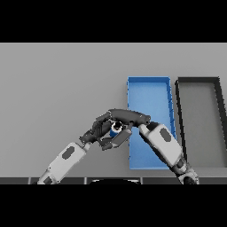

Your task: Pick up the blue pipe and place it into the blue bin.

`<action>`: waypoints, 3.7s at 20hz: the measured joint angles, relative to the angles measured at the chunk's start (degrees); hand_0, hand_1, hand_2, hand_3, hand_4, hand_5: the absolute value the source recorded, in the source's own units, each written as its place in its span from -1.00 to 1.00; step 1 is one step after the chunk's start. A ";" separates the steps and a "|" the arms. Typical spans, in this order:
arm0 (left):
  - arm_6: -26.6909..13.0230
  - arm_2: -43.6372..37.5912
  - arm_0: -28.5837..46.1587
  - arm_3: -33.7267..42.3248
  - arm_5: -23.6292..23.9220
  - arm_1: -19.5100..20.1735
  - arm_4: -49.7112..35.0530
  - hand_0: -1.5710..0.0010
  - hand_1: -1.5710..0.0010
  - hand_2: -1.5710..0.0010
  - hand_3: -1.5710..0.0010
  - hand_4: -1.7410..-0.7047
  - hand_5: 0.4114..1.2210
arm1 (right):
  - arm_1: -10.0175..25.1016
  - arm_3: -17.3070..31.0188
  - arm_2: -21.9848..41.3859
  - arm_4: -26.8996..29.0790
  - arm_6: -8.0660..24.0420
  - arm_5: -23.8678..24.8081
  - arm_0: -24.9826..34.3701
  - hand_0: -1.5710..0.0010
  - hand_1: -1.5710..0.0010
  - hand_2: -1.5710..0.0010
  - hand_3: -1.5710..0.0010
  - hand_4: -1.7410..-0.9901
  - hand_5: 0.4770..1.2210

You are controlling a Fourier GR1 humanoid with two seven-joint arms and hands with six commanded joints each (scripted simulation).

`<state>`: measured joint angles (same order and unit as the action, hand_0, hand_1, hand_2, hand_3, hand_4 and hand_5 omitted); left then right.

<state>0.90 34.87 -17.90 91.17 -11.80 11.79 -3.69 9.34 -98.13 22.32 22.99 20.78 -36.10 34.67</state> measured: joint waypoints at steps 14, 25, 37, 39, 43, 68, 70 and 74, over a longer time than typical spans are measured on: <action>4.28 -0.38 -0.98 -1.29 -1.08 -0.65 -2.56 -0.56 -0.28 -0.30 0.47 -0.41 1.00 | -3.90 -2.51 -1.36 -2.33 -0.77 -1.79 -4.35 -0.97 -0.97 -0.97 -0.96 -0.30 0.90; 1.40 -1.10 -0.67 -2.41 -3.95 0.41 2.34 0.87 0.89 0.89 0.95 0.75 -0.15 | -7.83 -5.02 -3.99 -3.17 2.29 -3.99 -6.21 -1.00 -1.00 -1.00 -1.00 -0.32 0.99; -3.96 -1.48 1.41 -1.82 -2.08 0.37 0.43 0.99 0.99 0.99 1.00 0.68 -0.68 | -11.92 -4.08 -9.06 10.11 11.73 0.92 -2.83 -1.00 -1.00 -1.00 -1.00 -0.34 1.00; -3.56 -1.46 1.47 -1.66 -2.33 0.72 0.47 0.99 1.00 1.00 1.00 0.69 -0.71 | -9.73 -3.39 -8.45 16.75 13.91 5.92 0.00 -1.00 -1.00 -1.00 -1.00 -0.34 1.00; -5.56 -1.23 1.44 -1.31 -2.07 0.51 0.53 1.00 1.00 1.00 1.00 0.69 -0.77 | -3.62 -2.33 -10.06 24.54 13.64 13.92 9.29 -1.00 -1.00 -1.00 -1.00 -0.34 1.00; -4.93 -1.85 3.33 1.34 -2.04 3.60 1.10 1.00 1.00 1.00 1.00 0.76 -0.86 | 7.80 27.87 -30.35 2.90 14.08 21.39 7.27 -1.00 -1.00 -1.00 -1.00 -0.36 1.00; -6.15 -1.80 2.62 1.18 -1.67 2.90 1.16 1.00 1.00 1.00 1.00 0.76 -0.86 | 9.10 28.90 -27.66 1.72 14.14 24.63 4.43 -1.00 -1.00 -1.00 -0.72 -0.49 1.00; -6.12 -1.19 3.47 2.10 -1.31 2.80 1.52 1.00 1.00 1.00 1.00 0.76 -0.85 | 13.43 29.08 -18.85 5.84 14.14 28.43 -0.56 -1.00 -1.00 -1.00 -0.09 -0.71 1.00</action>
<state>-5.22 33.68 -14.43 93.27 -13.11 14.58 -2.17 22.76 -69.05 3.47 28.83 34.92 -7.67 34.12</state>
